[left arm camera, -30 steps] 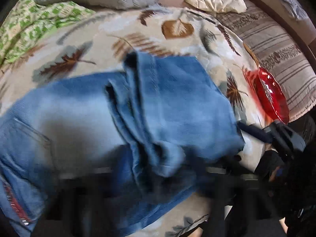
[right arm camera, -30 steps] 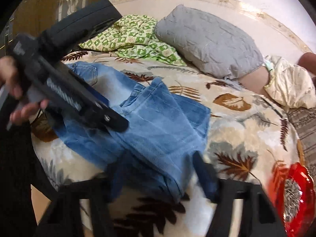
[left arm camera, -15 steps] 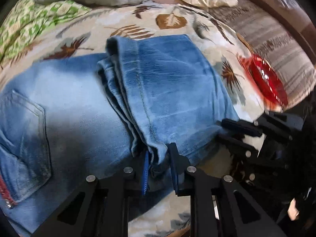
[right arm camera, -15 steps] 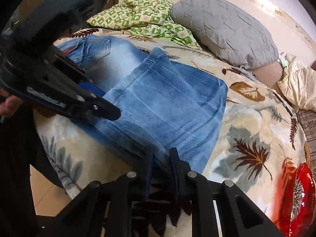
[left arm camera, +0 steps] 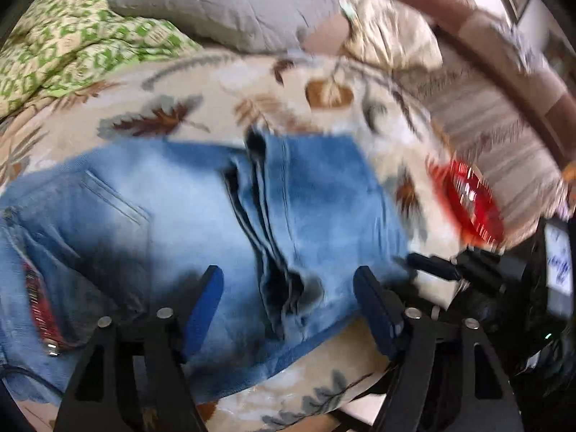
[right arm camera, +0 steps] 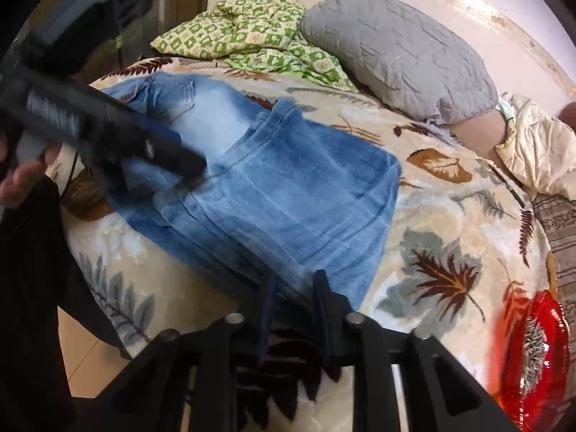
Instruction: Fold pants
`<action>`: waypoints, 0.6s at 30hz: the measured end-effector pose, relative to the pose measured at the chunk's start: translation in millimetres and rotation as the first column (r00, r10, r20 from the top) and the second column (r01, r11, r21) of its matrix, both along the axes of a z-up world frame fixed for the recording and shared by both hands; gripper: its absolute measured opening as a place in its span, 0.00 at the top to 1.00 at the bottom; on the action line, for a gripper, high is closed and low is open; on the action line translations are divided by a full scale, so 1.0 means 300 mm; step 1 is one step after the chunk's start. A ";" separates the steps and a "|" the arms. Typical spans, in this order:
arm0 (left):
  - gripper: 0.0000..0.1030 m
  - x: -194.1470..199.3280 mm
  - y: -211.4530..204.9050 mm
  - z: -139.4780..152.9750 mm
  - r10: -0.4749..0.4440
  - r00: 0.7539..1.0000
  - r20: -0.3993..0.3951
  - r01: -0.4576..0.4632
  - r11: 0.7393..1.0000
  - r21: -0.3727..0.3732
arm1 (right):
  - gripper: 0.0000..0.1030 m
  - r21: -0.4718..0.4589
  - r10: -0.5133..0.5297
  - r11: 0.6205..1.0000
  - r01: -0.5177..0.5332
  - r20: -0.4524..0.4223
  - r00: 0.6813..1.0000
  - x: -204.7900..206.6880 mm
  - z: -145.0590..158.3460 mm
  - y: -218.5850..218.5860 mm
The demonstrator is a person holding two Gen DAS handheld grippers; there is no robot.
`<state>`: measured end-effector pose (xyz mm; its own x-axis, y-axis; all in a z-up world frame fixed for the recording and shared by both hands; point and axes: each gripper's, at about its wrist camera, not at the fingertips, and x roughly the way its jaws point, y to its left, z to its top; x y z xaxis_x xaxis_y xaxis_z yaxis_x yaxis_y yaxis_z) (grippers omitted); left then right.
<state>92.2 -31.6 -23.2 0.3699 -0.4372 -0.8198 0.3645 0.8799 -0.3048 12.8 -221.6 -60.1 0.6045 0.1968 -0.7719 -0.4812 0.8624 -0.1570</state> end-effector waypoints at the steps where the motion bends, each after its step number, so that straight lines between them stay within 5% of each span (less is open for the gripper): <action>1: 0.23 0.014 0.009 0.028 0.017 1.000 0.021 -0.017 1.000 -0.006 | 0.36 0.016 -0.009 1.000 0.009 0.000 1.000 -0.001 0.018 -0.013; 3: 0.22 0.040 0.006 0.056 0.030 0.998 0.052 -0.031 0.999 0.008 | 0.23 0.070 -0.035 0.997 0.033 0.023 0.999 -0.006 0.058 -0.048; 8: 0.22 0.180 -0.072 0.060 0.068 0.995 0.069 -0.077 0.989 0.127 | 0.23 0.190 -0.146 0.971 0.143 0.005 0.989 0.091 0.131 -0.155; 13: 0.23 0.299 -0.155 -0.016 0.082 0.996 0.046 -0.090 0.973 0.214 | 0.24 0.361 -0.246 0.877 0.317 -0.228 0.942 0.345 0.065 -0.249; 17: 0.24 0.323 -0.155 -0.097 0.086 0.996 -0.014 -0.080 0.967 0.243 | 0.26 0.397 -0.278 0.833 0.385 -0.301 0.912 0.477 0.009 -0.269; 18: 0.31 0.323 -0.151 -0.119 0.081 0.996 -0.032 -0.071 0.967 0.243 | 0.26 0.402 -0.275 0.828 0.391 -0.316 0.908 0.500 -0.005 -0.263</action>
<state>188.9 -77.0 -59.0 0.3582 -0.1963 -0.9128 0.2852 0.9539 -0.0933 162.8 -300.4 -61.6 0.5090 0.3740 -0.7753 -0.1235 0.9231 0.3642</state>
